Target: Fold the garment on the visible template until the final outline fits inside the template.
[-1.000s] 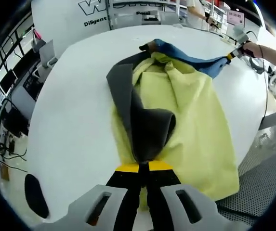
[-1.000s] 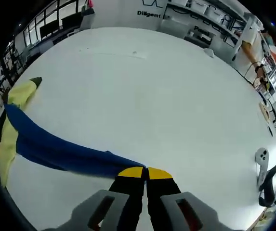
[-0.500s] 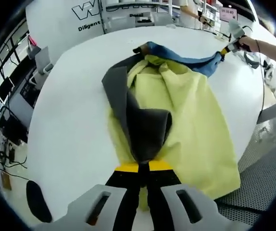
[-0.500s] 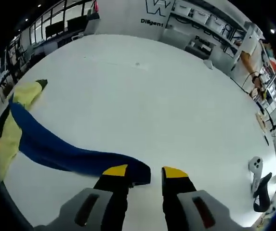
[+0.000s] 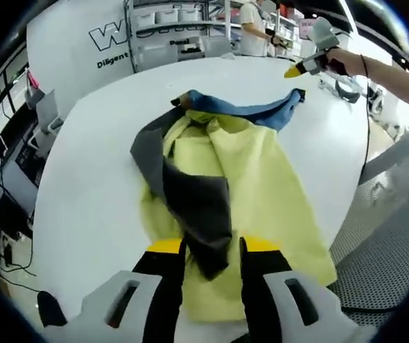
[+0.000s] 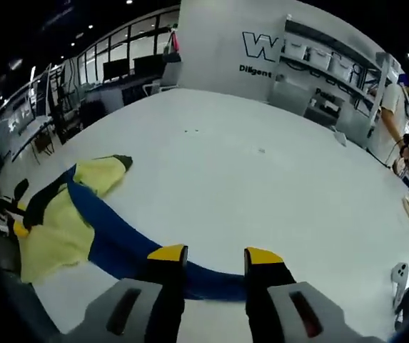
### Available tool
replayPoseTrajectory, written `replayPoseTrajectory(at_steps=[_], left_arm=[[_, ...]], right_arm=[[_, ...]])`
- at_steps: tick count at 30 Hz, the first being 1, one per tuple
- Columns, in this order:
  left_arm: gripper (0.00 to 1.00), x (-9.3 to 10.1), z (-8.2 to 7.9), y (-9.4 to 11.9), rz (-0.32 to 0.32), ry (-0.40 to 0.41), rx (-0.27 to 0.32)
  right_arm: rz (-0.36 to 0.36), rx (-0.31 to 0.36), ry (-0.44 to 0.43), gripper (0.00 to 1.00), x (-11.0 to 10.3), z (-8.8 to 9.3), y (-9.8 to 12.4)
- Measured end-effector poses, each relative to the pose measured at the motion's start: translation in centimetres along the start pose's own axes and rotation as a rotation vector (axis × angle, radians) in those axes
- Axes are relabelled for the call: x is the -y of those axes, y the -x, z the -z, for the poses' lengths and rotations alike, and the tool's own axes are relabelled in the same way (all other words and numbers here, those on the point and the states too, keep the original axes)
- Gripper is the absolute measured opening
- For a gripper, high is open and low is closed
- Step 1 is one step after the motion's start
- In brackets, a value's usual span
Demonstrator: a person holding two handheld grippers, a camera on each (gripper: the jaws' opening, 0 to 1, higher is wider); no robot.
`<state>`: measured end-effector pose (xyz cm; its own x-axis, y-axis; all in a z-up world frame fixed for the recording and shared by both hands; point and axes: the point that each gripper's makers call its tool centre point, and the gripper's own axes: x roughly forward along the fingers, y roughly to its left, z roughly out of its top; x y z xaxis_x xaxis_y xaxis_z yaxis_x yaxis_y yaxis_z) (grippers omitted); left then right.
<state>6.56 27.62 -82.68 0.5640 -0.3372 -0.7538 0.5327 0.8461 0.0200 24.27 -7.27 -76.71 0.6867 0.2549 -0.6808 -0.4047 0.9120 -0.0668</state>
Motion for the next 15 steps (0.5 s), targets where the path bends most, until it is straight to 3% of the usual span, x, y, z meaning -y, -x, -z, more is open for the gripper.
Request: replayPoseTrajectory(at_steps=[6, 10, 15], left_arm=[[0.45, 0.4, -0.8, -0.2, 0.036, 0.023, 0.049], [0.42, -0.1, -1.0, -0.8, 0.050, 0.044, 0.047], [0.32, -0.4, -1.3, -1.4, 0.064, 0.056, 0.059]], right_arm=[[-0.055, 0.037, 0.032, 0.28, -3.3, -1.8, -1.2], [-0.088, 0.057, 0.042, 0.29, -5.8, -2.8, -1.9], [-0.134, 0.076, 0.058, 0.29, -9.1, -3.8, -2.7]])
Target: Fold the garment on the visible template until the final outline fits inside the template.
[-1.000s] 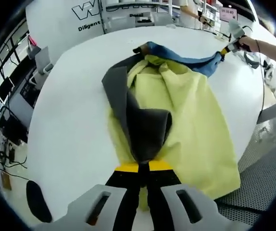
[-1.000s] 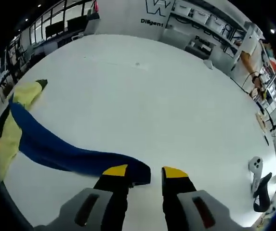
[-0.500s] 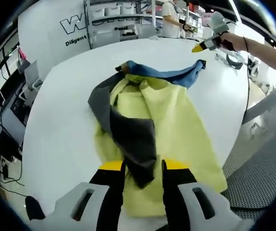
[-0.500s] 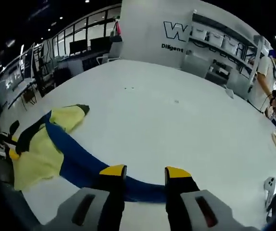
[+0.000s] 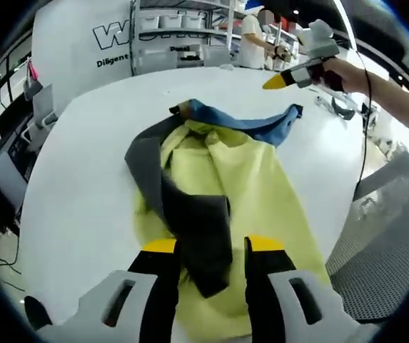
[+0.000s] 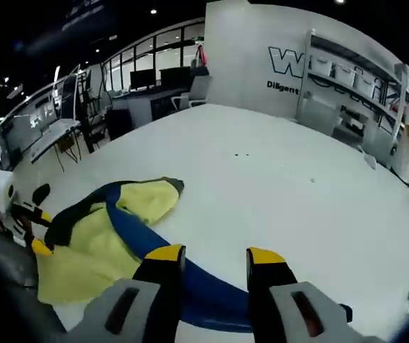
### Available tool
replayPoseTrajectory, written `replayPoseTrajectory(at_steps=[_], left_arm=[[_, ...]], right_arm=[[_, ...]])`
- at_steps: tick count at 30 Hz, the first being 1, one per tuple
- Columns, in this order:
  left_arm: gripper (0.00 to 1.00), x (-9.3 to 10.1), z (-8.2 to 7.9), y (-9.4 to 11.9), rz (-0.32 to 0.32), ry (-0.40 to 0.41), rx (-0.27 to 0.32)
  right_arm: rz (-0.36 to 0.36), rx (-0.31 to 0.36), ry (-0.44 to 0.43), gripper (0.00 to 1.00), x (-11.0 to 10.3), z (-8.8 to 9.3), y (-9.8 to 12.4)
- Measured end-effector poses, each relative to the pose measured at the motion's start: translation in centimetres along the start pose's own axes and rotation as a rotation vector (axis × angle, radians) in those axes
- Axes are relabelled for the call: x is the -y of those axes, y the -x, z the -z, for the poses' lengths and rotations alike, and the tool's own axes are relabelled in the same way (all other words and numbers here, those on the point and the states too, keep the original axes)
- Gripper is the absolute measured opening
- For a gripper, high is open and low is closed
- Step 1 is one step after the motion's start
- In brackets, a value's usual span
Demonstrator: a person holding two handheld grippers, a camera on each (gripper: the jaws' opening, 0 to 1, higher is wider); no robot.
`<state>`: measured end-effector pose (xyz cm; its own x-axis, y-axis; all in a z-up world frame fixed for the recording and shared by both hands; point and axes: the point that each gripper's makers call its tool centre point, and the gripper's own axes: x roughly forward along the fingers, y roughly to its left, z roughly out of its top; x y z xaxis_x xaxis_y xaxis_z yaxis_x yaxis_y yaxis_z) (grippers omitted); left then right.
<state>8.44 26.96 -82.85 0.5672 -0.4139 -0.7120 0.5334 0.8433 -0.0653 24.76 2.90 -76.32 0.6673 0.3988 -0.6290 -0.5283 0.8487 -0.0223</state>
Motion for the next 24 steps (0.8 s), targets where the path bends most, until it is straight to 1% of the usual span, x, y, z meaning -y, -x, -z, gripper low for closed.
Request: replayPoseTrajectory(at_steps=[2, 3, 7, 9, 10, 15, 17, 20, 23, 24], left_arm=[[0.31, 0.0, 0.0, -0.1, 0.004, -0.001, -0.006], [0.29, 0.1, 0.0, -0.2, 0.006, -0.007, -0.009], [0.23, -0.1, 0.2, -0.5, 0.012, -0.008, -0.025], [0.22, -0.1, 0.2, -0.5, 0.012, 0.001, -0.024], [0.21, 0.0, 0.2, -0.5, 0.017, 0.000, -0.023], [0.17, 0.3, 0.4, -0.7, 0.031, -0.002, -0.029], [0.16, 0.3, 0.4, -0.7, 0.032, -0.001, -0.030], [0.14, 0.4, 0.6, -0.9, 0.034, -0.002, -0.038], [0.12, 0.6, 0.7, -1.0, 0.034, -0.005, -0.048], [0.12, 0.6, 0.7, -1.0, 0.033, -0.006, -0.047]], right_arm=[[-0.013, 0.004, 0.000, 0.29, -0.7, -0.2, -0.3], [-0.026, 0.009, 0.005, 0.29, -1.6, -0.5, -0.5], [-0.061, 0.022, 0.022, 0.29, -3.9, -1.0, -1.1], [-0.069, 0.024, 0.023, 0.29, -4.4, -1.1, -1.3], [-0.076, 0.027, 0.025, 0.29, -4.8, -1.2, -1.4], [-0.110, 0.029, 0.043, 0.29, -7.1, -1.5, -2.2], [-0.117, 0.032, 0.042, 0.29, -7.5, -1.6, -2.3], [-0.134, 0.039, 0.040, 0.28, -8.8, -2.0, -2.6], [-0.157, 0.058, 0.063, 0.27, -10.3, -2.5, -2.9], [-0.184, 0.089, 0.115, 0.25, -11.5, -3.1, -3.2]])
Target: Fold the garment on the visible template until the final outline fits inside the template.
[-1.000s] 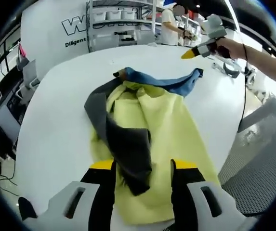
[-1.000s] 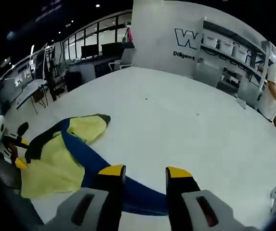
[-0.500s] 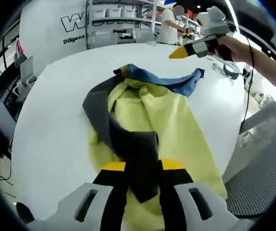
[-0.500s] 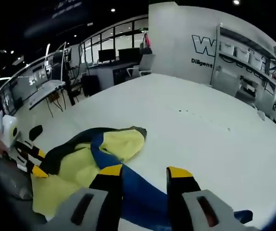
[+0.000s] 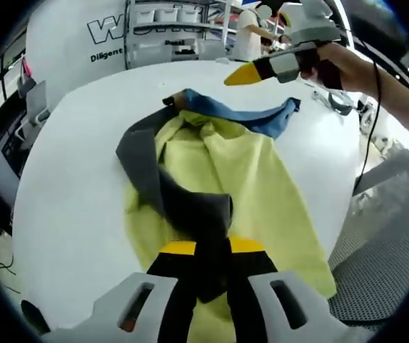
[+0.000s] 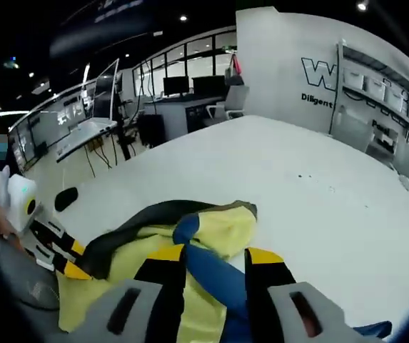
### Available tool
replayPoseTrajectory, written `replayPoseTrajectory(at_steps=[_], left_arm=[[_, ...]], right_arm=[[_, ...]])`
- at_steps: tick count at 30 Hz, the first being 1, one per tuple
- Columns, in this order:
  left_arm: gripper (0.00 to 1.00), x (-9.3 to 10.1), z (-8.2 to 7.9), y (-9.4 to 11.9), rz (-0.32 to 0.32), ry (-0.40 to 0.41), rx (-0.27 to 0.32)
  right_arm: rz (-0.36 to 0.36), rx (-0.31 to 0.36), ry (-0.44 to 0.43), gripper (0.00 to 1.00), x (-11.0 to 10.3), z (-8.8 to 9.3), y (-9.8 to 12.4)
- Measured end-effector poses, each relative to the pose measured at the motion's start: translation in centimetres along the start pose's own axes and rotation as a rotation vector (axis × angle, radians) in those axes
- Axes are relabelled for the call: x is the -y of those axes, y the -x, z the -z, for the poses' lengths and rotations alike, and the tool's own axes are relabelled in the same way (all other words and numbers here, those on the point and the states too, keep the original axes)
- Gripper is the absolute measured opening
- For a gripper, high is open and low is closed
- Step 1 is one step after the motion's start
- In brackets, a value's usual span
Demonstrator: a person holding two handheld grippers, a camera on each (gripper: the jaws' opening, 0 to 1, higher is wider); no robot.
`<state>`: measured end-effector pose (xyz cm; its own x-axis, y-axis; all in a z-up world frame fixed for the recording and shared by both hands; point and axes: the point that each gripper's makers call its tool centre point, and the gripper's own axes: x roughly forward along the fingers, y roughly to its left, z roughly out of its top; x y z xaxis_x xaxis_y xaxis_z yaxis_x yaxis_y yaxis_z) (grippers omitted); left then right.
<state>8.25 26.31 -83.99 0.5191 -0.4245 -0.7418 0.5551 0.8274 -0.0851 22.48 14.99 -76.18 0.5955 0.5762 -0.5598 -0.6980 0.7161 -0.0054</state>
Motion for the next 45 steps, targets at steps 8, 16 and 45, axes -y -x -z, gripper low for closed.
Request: replayPoseTrajectory(at_steps=[8, 16, 45], left_arm=[[0.11, 0.0, 0.2, -0.1, 0.008, 0.015, -0.002], [0.10, 0.0, 0.4, -0.3, 0.001, 0.020, -0.009], [0.08, -0.1, 0.6, -0.5, 0.000, 0.048, 0.003]], right_arm=[[-0.055, 0.033, 0.152, 0.18, -3.4, -1.3, -1.6], [-0.077, -0.028, 0.242, 0.18, -4.8, -0.1, -3.9], [0.053, -0.153, 0.599, 0.00, -1.9, 2.2, -6.4]])
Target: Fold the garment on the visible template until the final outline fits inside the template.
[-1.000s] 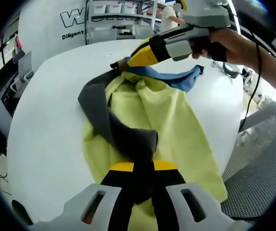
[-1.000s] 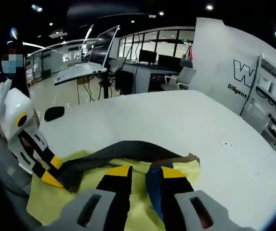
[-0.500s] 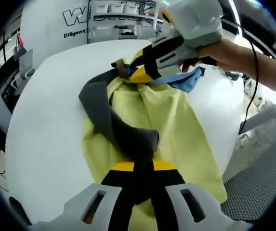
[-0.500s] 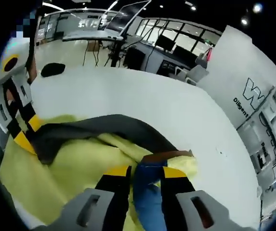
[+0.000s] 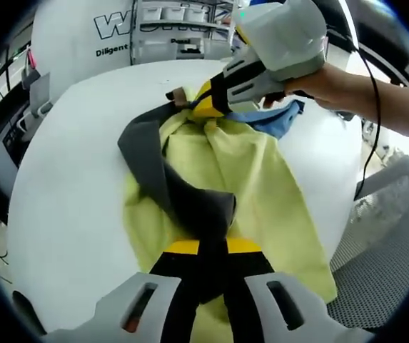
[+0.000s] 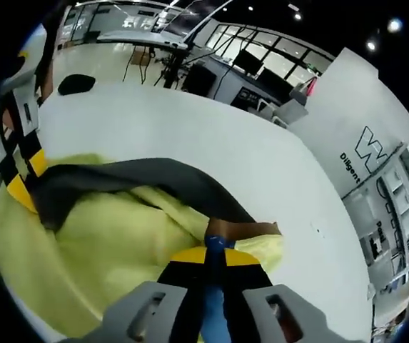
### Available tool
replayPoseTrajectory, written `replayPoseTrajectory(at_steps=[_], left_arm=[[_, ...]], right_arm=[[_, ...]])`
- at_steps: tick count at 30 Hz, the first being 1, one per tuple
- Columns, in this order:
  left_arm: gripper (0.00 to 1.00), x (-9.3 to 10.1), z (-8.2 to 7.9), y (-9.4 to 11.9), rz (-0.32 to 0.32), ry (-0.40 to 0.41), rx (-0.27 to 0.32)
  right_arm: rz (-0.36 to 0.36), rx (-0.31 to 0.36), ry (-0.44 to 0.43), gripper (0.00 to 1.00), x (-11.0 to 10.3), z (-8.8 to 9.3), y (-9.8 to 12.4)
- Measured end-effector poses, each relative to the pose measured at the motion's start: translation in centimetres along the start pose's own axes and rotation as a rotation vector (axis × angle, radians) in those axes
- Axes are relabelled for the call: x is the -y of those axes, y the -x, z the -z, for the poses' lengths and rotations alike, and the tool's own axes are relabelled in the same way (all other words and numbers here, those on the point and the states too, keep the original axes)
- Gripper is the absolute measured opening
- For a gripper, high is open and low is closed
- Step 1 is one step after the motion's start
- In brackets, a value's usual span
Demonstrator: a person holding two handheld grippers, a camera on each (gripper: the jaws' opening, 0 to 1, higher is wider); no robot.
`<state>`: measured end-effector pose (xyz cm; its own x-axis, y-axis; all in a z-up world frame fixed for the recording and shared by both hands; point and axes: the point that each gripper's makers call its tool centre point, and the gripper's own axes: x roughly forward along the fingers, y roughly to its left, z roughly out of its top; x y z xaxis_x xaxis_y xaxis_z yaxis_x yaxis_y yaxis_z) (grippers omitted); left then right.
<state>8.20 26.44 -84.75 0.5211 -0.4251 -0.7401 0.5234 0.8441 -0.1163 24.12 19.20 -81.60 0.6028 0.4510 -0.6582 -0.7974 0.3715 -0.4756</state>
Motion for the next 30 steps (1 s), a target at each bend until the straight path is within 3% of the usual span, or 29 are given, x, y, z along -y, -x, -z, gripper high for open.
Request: replayPoseTrajectory(at_steps=[3, 9, 23, 30], left_arm=[[0.07, -0.2, 0.1, 0.0, -0.019, 0.049, -0.016], [0.06, -0.1, 0.1, 0.0, -0.029, 0.028, -0.031], [0.06, -0.1, 0.2, 0.1, -0.056, 0.049, -0.054], [0.06, 0.1, 0.4, 0.2, -0.064, 0.121, -0.078]], right_arm=[[0.026, 0.037, -0.025, 0.00, 1.1, -0.5, 0.9], [0.082, 0.070, -0.080, 0.00, 3.6, -0.1, 2.3], [0.131, 0.056, -0.120, 0.00, 6.5, 2.3, 3.5], [0.147, 0.044, -0.144, 0.00, 7.8, 3.7, 3.9]])
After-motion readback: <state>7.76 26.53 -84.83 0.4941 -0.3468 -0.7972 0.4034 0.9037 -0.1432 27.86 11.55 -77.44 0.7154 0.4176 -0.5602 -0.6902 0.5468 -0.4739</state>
